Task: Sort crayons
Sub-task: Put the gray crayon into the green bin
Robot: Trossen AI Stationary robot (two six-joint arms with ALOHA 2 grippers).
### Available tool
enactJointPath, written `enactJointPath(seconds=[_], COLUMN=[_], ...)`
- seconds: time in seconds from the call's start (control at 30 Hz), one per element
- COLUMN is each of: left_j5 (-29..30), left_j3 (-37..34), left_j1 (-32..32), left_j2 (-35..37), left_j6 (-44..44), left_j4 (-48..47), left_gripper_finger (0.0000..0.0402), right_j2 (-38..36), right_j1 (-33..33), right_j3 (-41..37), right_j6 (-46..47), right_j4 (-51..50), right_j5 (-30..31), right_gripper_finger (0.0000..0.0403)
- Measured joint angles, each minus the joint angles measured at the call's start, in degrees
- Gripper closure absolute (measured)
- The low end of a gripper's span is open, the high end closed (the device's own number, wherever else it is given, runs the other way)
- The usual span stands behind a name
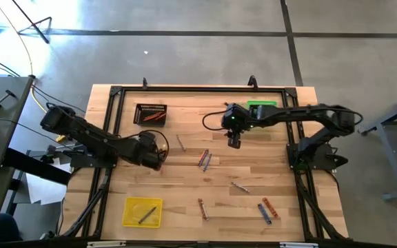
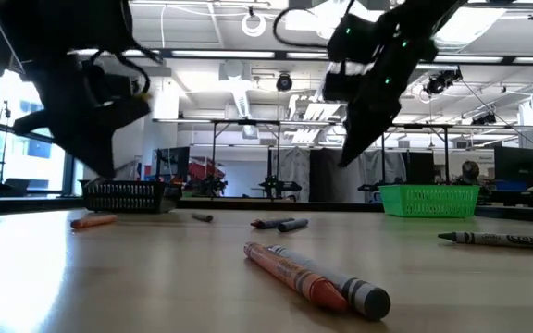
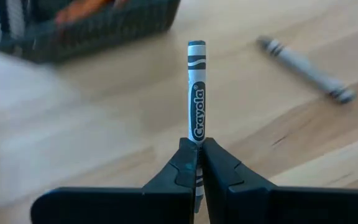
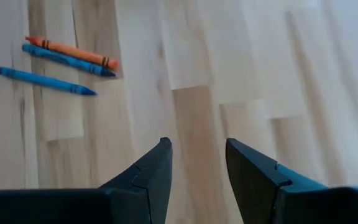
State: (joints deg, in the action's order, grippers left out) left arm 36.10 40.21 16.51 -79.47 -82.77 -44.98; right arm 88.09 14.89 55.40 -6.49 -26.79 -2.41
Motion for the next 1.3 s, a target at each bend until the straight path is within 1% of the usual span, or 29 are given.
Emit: enactJointPath(seconds=[0.13,0.27,0.33,0.4,0.47,0.57,0.63,0.73,0.83,0.97,1.2,1.3], left_j5=[4.7,7.84,11.21,15.23,20.05,24.76,25.74,27.15,27.38,25.65,24.84,24.82], left_j3=[0.11,0.13,0.12,0.15,0.17,0.22,0.24,0.27,0.22,0.24,0.24,0.24], left_j1=[0.0,0.02,0.04,0.04,0.04,0.04,0.04,0.29,0.72,1.57,3.08,3.37], left_j2=[1.82,3.58,4.3,4.96,5.11,4.96,4.61,4.66,4.62,4.64,4.28,2.39], left_j6=[4.16,8.15,9.99,12.27,15.83,22.56,26.5,31.98,36.81,41.21,42.42,43.72], left_j4=[4.04,8.31,10.99,14.08,19.27,26.68,31.38,37.83,42.41,46.81,50.42,54.67], left_gripper_finger=[0.0401,0.0401,0.0401,0.0401,0.0401,0.0401,0.0401,0.0401,0.0401,0.0401,0.0401,0.0401], right_j2=[5.38,7.58,7.59,7.59,7.59,8.45,9.17,9.53,9.75,9.76,9.76,9.76], right_j1=[0.95,1.45,1.65,1.8,1.82,1.54,1.39,1.17,0.79,0.69,0.71,0.44], right_j3=[-0.04,-0.07,-0.07,-0.07,-0.06,0.06,0.02,0.0,0.01,0.0,0.0,0.0], right_j6=[-0.1,-1.54,-2.02,-1.44,-0.83,1.45,2.19,3.58,3.52,3.72,6.3,7.81], right_j4=[6.34,16.53,21.14,27.28,33.15,42.2,47.39,51.21,53.21,56.01,59.75,60.6], right_j5=[-4.73,-4.96,-5.68,-9.36,-15.66,-24.4,-28.59,-31.97,-32.14,-32.32,-35.52,-35.61], right_gripper_finger=[0.0258,0.0259,0.026,0.0264,0.0267,0.0272,0.0274,0.0275,0.0275,0.0275,0.0275,0.0275])
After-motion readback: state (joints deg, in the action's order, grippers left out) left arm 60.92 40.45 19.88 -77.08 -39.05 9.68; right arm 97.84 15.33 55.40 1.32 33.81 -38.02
